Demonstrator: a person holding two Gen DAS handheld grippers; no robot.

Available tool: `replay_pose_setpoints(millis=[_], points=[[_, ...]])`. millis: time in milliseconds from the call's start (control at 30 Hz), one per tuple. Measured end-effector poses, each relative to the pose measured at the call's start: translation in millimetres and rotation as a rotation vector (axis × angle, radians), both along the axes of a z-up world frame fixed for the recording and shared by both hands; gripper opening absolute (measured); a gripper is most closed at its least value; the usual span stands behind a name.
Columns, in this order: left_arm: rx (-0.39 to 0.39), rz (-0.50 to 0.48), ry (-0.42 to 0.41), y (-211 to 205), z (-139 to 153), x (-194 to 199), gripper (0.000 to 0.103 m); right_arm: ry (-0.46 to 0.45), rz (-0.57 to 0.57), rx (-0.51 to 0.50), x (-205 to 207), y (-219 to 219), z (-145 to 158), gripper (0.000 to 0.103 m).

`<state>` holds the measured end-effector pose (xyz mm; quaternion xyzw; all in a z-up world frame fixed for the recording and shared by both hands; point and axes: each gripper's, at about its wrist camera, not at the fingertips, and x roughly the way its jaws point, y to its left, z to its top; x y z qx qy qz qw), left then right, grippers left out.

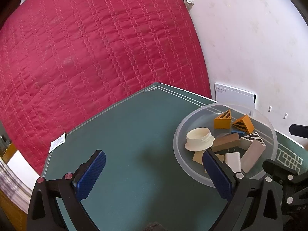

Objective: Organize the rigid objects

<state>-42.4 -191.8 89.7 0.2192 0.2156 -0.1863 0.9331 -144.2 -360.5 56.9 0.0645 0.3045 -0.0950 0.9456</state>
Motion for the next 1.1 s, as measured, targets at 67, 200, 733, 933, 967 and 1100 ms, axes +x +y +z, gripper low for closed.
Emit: replay_pose_setpoints(millis=[67,200,733,933,967,1100], points=[[0.001,-0.002,-0.001,0,0,-1,0.102,-0.003,-0.004,-0.009,0,1,0,0.100],[0.005,-0.006,0.001,-1,-1,-3,0.102,-0.009,-0.012,-0.022,1,3,0,0.100],[0.022,-0.053,0.040,-10,-14,-8,0.102,-0.007,-0.045,-0.051,4,2,-5,0.100],[0.025,-0.046,0.051,-10,-17,-7,0.102,-0.007,-0.046,-0.047,4,0,-6,0.100],[0.025,-0.047,0.051,-10,-17,-7,0.102,-0.007,-0.046,-0.047,4,0,-6,0.100],[0.028,-0.052,0.050,-10,-17,-8,0.102,-0.003,-0.042,-0.049,5,1,-8,0.100]])
